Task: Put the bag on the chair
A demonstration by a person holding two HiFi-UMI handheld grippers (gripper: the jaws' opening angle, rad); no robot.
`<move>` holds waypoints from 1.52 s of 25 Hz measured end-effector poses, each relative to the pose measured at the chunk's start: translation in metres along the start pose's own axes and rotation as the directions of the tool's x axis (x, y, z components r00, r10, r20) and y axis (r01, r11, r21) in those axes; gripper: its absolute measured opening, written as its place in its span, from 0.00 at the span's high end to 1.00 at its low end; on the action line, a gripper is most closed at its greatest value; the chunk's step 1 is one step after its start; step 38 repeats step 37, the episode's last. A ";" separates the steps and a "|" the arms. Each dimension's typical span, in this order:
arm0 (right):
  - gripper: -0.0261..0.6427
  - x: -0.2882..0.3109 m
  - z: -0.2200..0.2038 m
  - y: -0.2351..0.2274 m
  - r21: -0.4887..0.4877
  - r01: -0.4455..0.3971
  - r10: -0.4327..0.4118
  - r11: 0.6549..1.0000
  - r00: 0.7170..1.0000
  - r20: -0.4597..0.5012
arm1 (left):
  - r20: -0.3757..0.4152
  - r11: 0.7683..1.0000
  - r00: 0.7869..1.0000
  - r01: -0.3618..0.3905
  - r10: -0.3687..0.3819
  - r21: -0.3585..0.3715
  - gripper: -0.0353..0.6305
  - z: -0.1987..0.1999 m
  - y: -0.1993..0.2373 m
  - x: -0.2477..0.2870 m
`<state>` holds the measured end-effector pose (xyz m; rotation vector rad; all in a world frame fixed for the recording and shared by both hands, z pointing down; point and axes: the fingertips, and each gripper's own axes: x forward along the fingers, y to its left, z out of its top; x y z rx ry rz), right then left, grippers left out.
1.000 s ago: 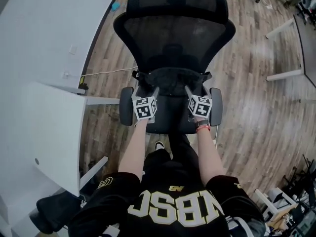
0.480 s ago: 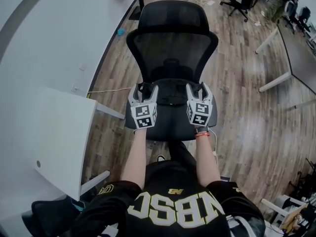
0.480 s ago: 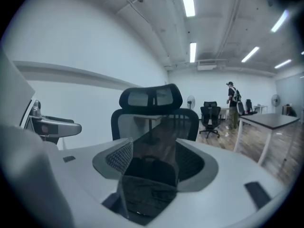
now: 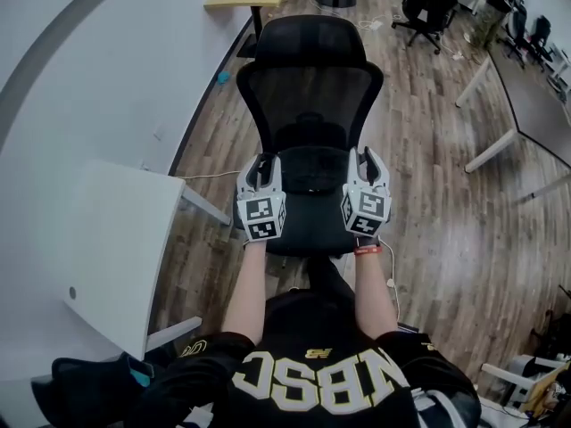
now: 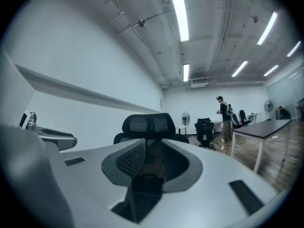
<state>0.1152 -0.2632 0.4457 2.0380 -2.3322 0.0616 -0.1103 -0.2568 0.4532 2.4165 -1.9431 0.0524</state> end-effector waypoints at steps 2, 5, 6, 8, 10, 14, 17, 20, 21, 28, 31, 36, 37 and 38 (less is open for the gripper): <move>0.82 -0.009 0.003 0.002 0.002 0.007 -0.007 1.000 1.000 0.010 | -0.004 1.000 1.000 0.014 -0.014 -0.001 0.76 -0.001 -0.004 -0.007; 0.88 -0.021 0.004 0.006 0.005 0.016 -0.016 1.000 1.000 0.019 | -0.002 1.000 1.000 0.017 -0.017 0.003 0.82 0.002 -0.007 -0.019; 0.89 -0.025 0.004 0.008 0.008 0.017 -0.018 1.000 1.000 0.020 | 0.001 1.000 1.000 0.016 -0.016 0.006 0.84 0.003 -0.007 -0.023; 0.93 -0.032 0.003 0.013 0.008 0.017 -0.017 1.000 1.000 0.021 | 0.010 1.000 1.000 0.007 -0.007 0.015 0.88 0.005 -0.005 -0.030; 0.95 -0.037 0.004 0.019 0.002 0.014 -0.014 1.000 1.000 0.023 | 0.014 1.000 1.000 -0.006 0.005 0.017 0.90 0.006 -0.002 -0.037; 0.95 -0.047 -0.003 0.029 -0.002 -0.011 0.011 1.000 1.000 0.011 | 0.015 1.000 1.000 0.001 -0.001 0.018 0.93 0.006 -0.003 -0.049; 0.95 -0.054 -0.007 0.037 0.005 -0.019 0.019 1.000 1.000 0.007 | 0.020 1.000 1.000 0.013 -0.013 0.015 0.93 0.004 -0.002 -0.057; 0.95 -0.056 -0.008 0.045 0.005 -0.029 0.029 1.000 1.000 0.005 | 0.030 1.000 0.999 0.010 -0.010 0.020 0.93 0.008 0.003 -0.063; 0.95 -0.056 -0.008 0.047 0.006 -0.032 0.032 0.999 0.999 0.004 | 0.028 1.000 1.000 0.009 -0.009 0.021 0.93 0.007 0.004 -0.064; 0.95 -0.052 -0.003 0.053 -0.003 -0.042 0.042 0.999 0.999 0.005 | 0.035 1.000 0.999 0.009 -0.009 0.012 0.93 0.010 0.011 -0.063; 0.95 -0.047 -0.001 0.055 -0.018 -0.058 0.058 0.998 0.998 0.001 | 0.032 1.000 0.999 -0.001 0.001 -0.001 0.93 0.009 0.014 -0.060; 0.95 -0.033 0.002 0.051 -0.022 -0.073 0.073 0.997 0.997 -0.012 | 0.023 1.000 1.000 0.005 -0.004 -0.021 0.93 0.014 0.009 -0.050; 0.95 -0.031 0.002 0.049 -0.021 -0.076 0.076 0.997 0.997 -0.017 | 0.015 1.000 1.000 0.007 -0.006 -0.031 0.93 0.014 0.008 -0.048; 0.95 -0.031 0.002 0.049 -0.021 -0.076 0.076 0.997 0.997 -0.017 | 0.015 1.000 1.000 0.007 -0.006 -0.031 0.93 0.014 0.008 -0.048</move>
